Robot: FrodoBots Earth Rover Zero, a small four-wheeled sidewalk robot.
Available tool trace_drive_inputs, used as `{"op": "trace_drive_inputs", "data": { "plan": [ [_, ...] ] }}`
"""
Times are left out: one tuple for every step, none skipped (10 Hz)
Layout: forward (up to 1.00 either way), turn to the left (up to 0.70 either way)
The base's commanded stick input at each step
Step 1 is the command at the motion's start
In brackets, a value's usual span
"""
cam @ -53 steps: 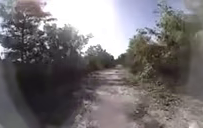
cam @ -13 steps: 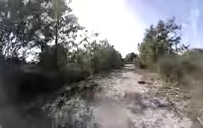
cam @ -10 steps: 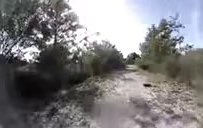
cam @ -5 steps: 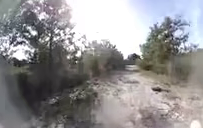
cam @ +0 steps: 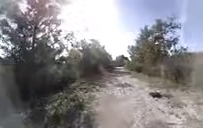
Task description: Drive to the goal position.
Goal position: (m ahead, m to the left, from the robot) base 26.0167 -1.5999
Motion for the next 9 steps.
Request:
{"op": "trace_drive_inputs", "data": {
  "plan": [
    [0.84, -0.07],
    [0.84, 0.0],
    [0.84, 0.0],
    [0.84, 0.0],
    [0.84, 0.0],
    [0.84, 0.0],
    [0.84, 0.0],
    [0.84, 0.0],
    [0.84, 0.0]
  ]
}}
